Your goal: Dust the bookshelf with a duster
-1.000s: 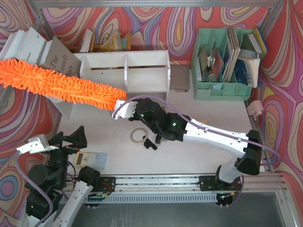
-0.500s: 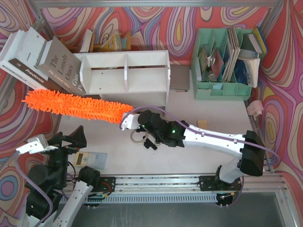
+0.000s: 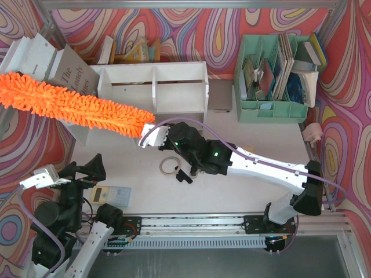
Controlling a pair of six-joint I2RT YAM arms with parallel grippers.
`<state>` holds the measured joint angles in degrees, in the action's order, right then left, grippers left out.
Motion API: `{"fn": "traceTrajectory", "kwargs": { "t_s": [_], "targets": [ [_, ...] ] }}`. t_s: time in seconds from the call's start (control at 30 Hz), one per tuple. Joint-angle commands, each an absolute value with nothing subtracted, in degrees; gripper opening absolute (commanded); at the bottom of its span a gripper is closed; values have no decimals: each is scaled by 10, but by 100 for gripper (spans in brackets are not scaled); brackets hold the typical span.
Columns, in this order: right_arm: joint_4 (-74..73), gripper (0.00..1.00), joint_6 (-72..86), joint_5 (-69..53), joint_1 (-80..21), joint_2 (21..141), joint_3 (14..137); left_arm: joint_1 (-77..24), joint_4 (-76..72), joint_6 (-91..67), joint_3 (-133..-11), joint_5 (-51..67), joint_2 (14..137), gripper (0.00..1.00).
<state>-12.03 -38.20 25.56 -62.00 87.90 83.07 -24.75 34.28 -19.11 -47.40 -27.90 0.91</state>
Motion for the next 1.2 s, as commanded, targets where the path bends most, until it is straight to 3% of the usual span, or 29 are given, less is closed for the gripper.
{"fn": "traceTrajectory", "kwargs": {
  "t_s": [0.0, 0.47, 0.9, 1.17],
  "targets": [
    [-97, 0, -375, 260, -626, 874, 836, -247, 336, -195, -466, -287, 3, 98],
    [-126, 0, -308, 275, -625, 841, 706, -247, 330, -195, -461, -290, 7, 98],
    [-137, 0, -328, 260, -628, 831, 793, -247, 333, -197, -461, -296, 12, 98],
    [-128, 0, -313, 263, -628, 802, 742, -247, 332, -196, -461, -298, 19, 98]
  ]
}}
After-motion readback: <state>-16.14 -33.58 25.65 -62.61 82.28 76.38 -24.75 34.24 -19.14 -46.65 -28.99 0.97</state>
